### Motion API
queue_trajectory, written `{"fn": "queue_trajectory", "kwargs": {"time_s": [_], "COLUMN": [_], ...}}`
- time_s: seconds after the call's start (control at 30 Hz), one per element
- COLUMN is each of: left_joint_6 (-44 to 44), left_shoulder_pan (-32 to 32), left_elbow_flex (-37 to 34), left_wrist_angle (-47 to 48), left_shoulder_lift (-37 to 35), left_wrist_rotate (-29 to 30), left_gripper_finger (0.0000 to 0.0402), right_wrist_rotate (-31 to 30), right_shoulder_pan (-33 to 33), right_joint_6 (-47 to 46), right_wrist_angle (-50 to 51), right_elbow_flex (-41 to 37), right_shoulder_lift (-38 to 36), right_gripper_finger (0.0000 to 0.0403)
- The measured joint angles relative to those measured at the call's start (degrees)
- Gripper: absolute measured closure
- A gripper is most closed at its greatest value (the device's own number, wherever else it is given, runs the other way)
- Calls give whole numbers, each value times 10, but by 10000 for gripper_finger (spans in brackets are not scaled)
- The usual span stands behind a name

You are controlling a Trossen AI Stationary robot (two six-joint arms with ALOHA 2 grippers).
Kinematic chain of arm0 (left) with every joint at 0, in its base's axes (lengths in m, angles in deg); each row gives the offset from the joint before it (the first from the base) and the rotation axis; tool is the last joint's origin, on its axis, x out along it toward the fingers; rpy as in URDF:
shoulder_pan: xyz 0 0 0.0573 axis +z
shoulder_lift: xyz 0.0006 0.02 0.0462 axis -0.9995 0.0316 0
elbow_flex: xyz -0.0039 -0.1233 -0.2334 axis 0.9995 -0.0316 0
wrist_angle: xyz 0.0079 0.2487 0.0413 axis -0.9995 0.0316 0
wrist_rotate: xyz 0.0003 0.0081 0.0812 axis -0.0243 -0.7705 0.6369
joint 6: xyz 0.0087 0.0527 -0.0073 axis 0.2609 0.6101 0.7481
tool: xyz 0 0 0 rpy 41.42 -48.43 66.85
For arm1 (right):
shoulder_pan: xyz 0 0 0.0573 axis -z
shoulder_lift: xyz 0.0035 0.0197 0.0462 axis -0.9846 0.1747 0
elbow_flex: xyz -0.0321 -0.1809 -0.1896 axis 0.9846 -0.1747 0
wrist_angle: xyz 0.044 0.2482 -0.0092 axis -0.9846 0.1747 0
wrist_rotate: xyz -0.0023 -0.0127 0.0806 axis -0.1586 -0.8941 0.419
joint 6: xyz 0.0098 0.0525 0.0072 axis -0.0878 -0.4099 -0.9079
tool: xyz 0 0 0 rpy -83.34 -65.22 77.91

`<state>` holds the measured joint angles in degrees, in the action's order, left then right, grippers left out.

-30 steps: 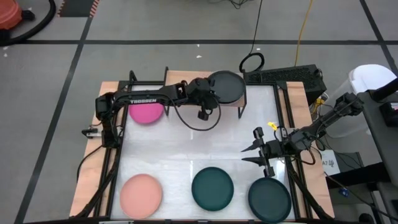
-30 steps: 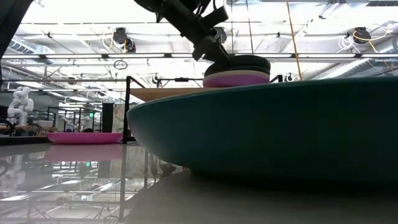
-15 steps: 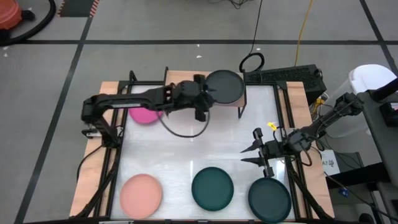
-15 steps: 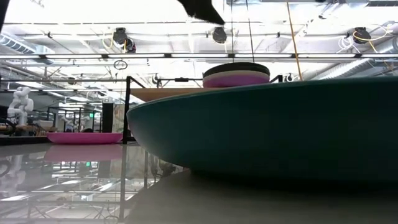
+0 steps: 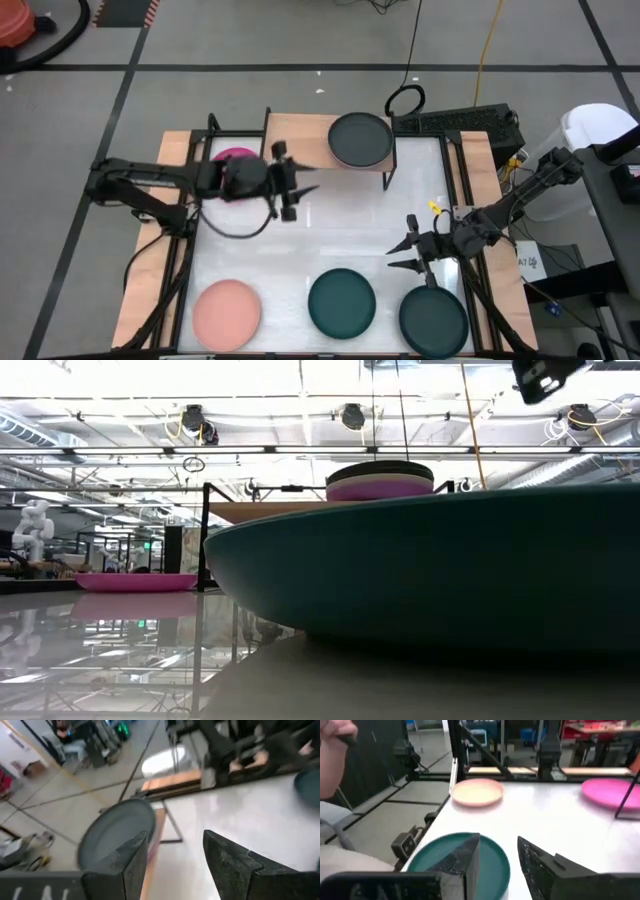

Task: Place and stack plates onto a shelf
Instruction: Put the right dark green plate on the shelf

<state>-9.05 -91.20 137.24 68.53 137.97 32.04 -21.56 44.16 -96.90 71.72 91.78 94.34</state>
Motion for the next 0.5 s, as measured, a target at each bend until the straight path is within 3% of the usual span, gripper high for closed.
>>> {"fn": "queue_trajectory", "kwargs": {"time_s": [0.27, 0.33, 0.5], "left_joint_6": [-21, -16, -20], "left_shoulder_pan": [-70, -79, -83], "left_elbow_flex": [-232, -259, -292], "left_wrist_angle": [-355, -406, -440], "left_shoulder_lift": [-28, -27, -23], "left_wrist_rotate": [1, 1, 1], "left_gripper_finger": [204, 204, 204], "right_wrist_rotate": [-66, -71, -14], "right_shoulder_pan": [-2, 1, 13], "right_joint_6": [-55, -56, -75], "right_wrist_angle": [62, 62, 86], "right_elbow_flex": [0, 0, 21], "right_shoulder_lift": [37, 47, 59], "right_gripper_finger": [289, 289, 289]}}
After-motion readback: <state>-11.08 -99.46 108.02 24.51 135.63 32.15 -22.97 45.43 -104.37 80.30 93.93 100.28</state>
